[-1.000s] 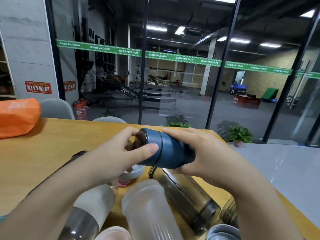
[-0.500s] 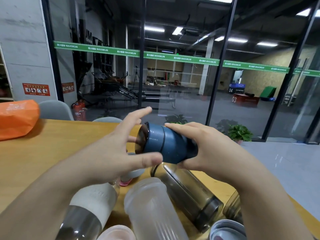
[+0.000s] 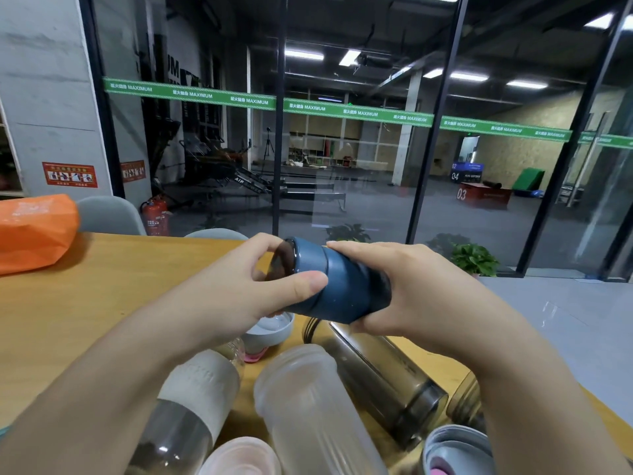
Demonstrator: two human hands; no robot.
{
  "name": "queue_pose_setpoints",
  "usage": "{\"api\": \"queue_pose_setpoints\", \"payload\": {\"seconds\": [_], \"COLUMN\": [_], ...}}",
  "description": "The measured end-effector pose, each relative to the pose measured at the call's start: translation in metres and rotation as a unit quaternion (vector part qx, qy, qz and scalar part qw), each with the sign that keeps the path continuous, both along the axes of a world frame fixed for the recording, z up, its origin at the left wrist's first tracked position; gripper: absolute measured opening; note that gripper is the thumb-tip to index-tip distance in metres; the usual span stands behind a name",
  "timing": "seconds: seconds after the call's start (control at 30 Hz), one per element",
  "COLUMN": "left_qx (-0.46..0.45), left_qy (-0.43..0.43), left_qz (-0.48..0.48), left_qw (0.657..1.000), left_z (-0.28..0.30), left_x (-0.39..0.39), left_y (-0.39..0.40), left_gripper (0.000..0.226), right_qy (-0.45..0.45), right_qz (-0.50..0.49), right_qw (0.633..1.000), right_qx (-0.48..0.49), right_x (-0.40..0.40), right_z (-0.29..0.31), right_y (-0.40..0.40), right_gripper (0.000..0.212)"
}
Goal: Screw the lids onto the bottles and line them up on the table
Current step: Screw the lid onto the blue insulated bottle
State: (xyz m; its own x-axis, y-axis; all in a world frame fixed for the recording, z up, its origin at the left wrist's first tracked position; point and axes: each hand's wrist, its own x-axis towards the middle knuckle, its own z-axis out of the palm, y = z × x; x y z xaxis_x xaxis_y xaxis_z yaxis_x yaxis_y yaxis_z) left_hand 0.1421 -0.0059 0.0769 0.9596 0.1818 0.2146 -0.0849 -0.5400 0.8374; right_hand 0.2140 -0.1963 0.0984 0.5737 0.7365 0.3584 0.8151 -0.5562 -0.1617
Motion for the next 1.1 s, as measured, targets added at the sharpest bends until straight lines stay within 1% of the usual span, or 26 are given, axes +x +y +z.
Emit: {"api": "queue_pose_setpoints", "payload": {"seconds": [0.13,0.23,0.33,0.43,0.6,0.67,0.77,0.83,0.9,1.0,1.1], "left_qx": [0.001,0.023,0.069,0.118,0.152,0.162,0.174,0.174,0.184,0.213,0.244], "left_qy": [-0.020,-0.032,-0.040,-0.046,-0.042,-0.050,-0.045,-0.031,-0.022,0.005,0.043], "left_qz": [-0.049,-0.079,-0.082,-0.085,-0.076,-0.067,-0.061,-0.054,-0.046,-0.038,-0.050], "left_qw": [0.999,0.996,0.993,0.988,0.985,0.983,0.982,0.983,0.982,0.976,0.968], "left_z": [-0.001,0.000,0.001,0.001,0.001,0.002,0.005,0.007,0.009,0.010,0.005], "left_x": [-0.002,-0.004,-0.005,-0.006,-0.006,-0.006,-0.007,-0.009,-0.012,-0.015,-0.013], "left_y": [0.010,0.011,0.010,0.013,0.016,0.013,0.010,0.011,0.014,0.021,0.029], "left_gripper": [0.059,0.059,0.061,0.065,0.071,0.079,0.104,0.111,0.109,0.103,0.083], "right_qy": [-0.014,-0.014,-0.004,-0.012,-0.009,0.001,0.028,0.035,0.028,0.034,0.020], "right_qz": [0.000,0.005,0.008,0.011,0.014,0.013,0.007,-0.005,-0.021,-0.018,-0.030], "right_qw": [1.000,1.000,1.000,1.000,1.000,1.000,0.999,0.999,0.999,0.998,0.996], "right_qx": [0.005,0.011,0.003,-0.003,0.001,0.007,0.015,0.019,0.031,0.057,0.082], "right_x": [0.000,-0.001,-0.003,-0.004,-0.001,0.000,0.002,0.004,0.005,0.007,0.006], "right_z": [0.000,0.002,0.003,0.003,0.002,0.001,0.003,0.004,0.005,0.005,0.006], "right_y": [0.001,-0.001,-0.003,-0.002,-0.001,-0.001,-0.008,-0.012,-0.014,-0.015,-0.016], "right_gripper": [0.079,0.076,0.077,0.078,0.076,0.075,0.073,0.077,0.081,0.083,0.084]}}
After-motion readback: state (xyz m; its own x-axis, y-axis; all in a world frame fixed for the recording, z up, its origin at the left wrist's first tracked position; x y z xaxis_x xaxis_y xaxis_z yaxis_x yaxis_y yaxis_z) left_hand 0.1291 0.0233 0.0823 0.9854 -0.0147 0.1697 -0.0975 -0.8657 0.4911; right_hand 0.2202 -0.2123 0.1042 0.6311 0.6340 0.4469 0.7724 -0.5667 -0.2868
